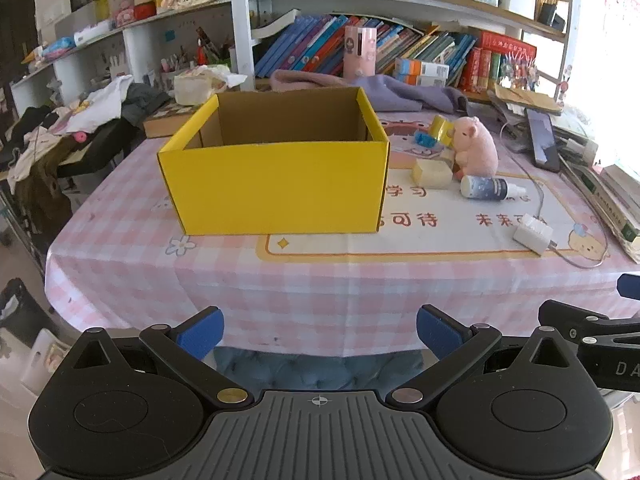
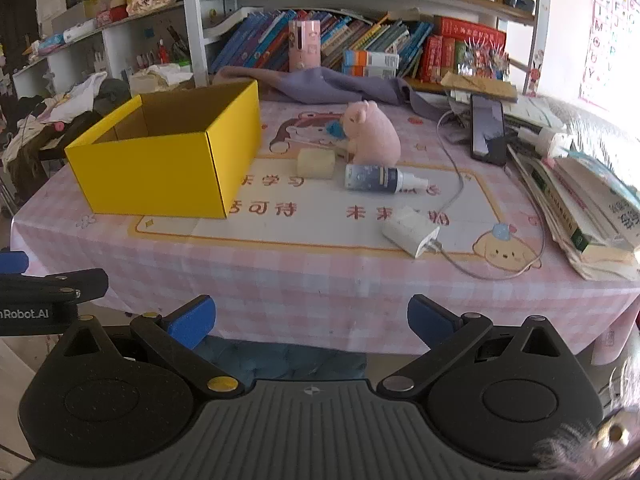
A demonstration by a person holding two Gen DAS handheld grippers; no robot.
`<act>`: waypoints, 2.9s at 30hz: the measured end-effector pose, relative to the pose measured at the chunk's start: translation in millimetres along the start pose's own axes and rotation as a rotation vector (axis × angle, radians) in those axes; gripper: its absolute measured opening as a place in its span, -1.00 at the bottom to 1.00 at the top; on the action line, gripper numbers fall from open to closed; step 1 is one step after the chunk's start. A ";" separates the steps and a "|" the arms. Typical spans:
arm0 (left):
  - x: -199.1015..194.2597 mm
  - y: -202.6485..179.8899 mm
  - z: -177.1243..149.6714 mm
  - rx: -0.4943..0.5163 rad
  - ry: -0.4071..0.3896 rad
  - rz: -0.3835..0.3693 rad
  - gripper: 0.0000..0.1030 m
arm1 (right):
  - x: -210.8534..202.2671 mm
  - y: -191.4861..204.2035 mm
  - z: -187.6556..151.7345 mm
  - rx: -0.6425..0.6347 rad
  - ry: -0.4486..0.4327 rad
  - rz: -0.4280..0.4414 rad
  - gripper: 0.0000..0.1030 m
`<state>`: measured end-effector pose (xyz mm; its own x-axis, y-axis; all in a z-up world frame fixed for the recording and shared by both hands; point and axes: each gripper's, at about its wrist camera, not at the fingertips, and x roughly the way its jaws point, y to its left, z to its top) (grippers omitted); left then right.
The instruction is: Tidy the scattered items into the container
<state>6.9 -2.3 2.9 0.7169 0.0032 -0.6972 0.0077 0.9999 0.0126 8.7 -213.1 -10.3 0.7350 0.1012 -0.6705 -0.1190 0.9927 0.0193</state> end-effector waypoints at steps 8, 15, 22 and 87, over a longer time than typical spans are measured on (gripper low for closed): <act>1.5 8.2 -0.1 0.009 -0.010 -0.019 1.00 | -1.0 4.4 2.6 0.013 -0.018 -0.005 1.00; 11.0 13.9 4.7 -0.003 0.000 -0.019 1.00 | 7.1 9.1 7.9 0.014 -0.014 0.004 1.00; 25.9 8.5 11.7 -0.004 0.009 -0.033 1.00 | 23.7 6.6 15.9 -0.008 0.007 0.015 0.93; 245.7 -177.9 163.8 0.003 0.162 0.015 0.76 | 219.7 -218.3 119.8 -0.133 0.261 0.144 -0.20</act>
<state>295.9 -181.7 -53.2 0.5952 0.0203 -0.8033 0.0003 0.9997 0.0254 276.1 -399.7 -73.0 0.5107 0.2028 -0.8355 -0.3085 0.9503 0.0421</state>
